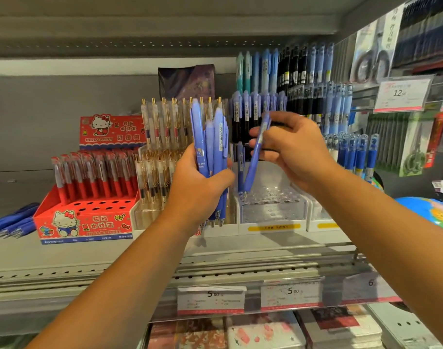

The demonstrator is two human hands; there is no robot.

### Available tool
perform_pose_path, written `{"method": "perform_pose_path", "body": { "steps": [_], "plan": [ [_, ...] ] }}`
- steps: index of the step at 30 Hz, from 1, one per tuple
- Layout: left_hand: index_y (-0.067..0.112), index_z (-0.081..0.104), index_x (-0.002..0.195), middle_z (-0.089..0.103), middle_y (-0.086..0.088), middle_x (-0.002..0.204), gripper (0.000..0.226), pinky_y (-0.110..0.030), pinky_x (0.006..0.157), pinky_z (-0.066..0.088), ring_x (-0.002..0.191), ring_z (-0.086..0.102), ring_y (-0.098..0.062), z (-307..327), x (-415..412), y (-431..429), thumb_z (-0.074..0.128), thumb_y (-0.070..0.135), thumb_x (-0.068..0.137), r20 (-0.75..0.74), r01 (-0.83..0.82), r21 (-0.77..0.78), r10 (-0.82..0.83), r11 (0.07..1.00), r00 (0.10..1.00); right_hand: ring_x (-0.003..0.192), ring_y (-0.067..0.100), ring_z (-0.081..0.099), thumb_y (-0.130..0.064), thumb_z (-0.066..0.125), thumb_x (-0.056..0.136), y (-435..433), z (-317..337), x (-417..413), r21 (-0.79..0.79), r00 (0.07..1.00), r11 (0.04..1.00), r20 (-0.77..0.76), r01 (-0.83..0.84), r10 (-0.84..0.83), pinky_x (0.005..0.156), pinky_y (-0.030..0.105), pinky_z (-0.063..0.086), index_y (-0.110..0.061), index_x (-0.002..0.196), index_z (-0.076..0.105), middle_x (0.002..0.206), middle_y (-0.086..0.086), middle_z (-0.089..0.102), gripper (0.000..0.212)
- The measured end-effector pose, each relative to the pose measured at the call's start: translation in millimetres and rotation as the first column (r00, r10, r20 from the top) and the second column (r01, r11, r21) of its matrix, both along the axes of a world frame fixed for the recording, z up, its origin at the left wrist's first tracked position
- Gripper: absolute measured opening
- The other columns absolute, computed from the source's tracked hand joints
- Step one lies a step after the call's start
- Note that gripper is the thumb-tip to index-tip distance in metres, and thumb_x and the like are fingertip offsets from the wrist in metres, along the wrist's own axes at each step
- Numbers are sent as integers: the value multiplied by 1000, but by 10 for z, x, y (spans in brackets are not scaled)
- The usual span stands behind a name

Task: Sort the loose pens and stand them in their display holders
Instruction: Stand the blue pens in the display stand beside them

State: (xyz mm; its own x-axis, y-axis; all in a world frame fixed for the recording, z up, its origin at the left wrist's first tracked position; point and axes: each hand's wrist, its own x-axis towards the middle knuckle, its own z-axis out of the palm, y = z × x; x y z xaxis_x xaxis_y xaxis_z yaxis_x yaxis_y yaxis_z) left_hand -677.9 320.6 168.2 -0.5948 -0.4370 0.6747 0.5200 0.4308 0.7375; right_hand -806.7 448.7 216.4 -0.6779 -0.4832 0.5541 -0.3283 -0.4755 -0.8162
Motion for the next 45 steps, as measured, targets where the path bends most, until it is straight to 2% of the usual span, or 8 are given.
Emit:
{"method": "perform_pose_path", "body": {
  "steps": [4, 10, 17, 29, 36, 39, 41, 45],
  "plan": [
    [36, 60, 97, 67, 5, 80, 36, -30, 62, 60, 68, 62, -13, -5, -1, -21, 71, 4, 83, -2, -18, 3, 18, 1000, 1000, 83, 19, 74, 7, 55, 91, -7, 15, -173, 96, 958, 967, -191, 236, -215, 69, 34, 62, -20, 115, 54, 91, 5, 74, 36],
    [38, 59, 100, 67, 0, 88, 39, -32, 70, 60, 79, 66, -21, -13, -2, -11, 71, 4, 85, -1, -3, -10, 3, 1000, 1000, 88, 16, 72, 2, 53, 95, -125, -128, -318, 202, 915, 921, -302, 334, -266, 81, 48, 60, -22, 119, 53, 97, 6, 72, 34],
    [34, 56, 108, 65, 23, 75, 39, -14, 61, 53, 69, 65, -2, -28, -31, -35, 74, 9, 85, 17, 37, -34, -36, 999, 999, 88, 24, 69, 4, 57, 94, -230, -160, -345, 305, 893, 881, -383, 363, -235, 77, 42, 61, -23, 116, 58, 97, 15, 66, 35],
    [39, 54, 105, 67, 26, 81, 42, -12, 63, 53, 77, 68, 0, -31, -8, -10, 77, 12, 84, 28, 87, -37, -86, 996, 996, 79, 23, 68, 12, 55, 88, -229, -252, -264, 390, 795, 753, -536, 531, -284, 69, 42, 61, -12, 118, 59, 85, 4, 65, 38],
    [36, 55, 108, 65, 27, 75, 40, -15, 58, 54, 69, 66, 1, -15, 19, 15, 79, 17, 83, 59, 76, -49, -73, 996, 996, 83, 12, 58, -16, 67, 90, -162, -231, -181, 292, 656, 678, -657, 675, -372, 77, 27, 51, -18, 124, 62, 100, -5, 62, 34],
    [37, 54, 106, 65, 25, 75, 39, -16, 55, 54, 65, 66, -1, -7, 29, 22, 79, 18, 83, 65, 73, -41, -70, 997, 995, 81, 10, 63, -18, 63, 91, -123, -147, -47, 218, 791, 827, -491, 518, -366, 66, 24, 50, -22, 111, 63, 99, -5, 67, 20],
    [38, 54, 109, 67, 26, 77, 42, -15, 57, 53, 69, 67, -1, 4, 35, 37, 79, 17, 83, 59, 78, -35, -76, 996, 995, 80, 14, 67, -17, 64, 91, -81, -75, 86, 173, 933, 955, -312, 241, -178, 58, 25, 52, -19, 106, 66, 94, 0, 70, 15],
    [37, 54, 116, 71, 23, 88, 46, -14, 65, 54, 81, 70, -2, 20, 44, 81, 78, 18, 81, 25, 121, -26, -120, 992, 992, 78, 17, 70, -12, 72, 87, -28, -45, 259, 132, 966, 990, -243, -58, 89, 59, 28, 55, -14, 109, 66, 86, -1, 73, 22]
  ]
}}
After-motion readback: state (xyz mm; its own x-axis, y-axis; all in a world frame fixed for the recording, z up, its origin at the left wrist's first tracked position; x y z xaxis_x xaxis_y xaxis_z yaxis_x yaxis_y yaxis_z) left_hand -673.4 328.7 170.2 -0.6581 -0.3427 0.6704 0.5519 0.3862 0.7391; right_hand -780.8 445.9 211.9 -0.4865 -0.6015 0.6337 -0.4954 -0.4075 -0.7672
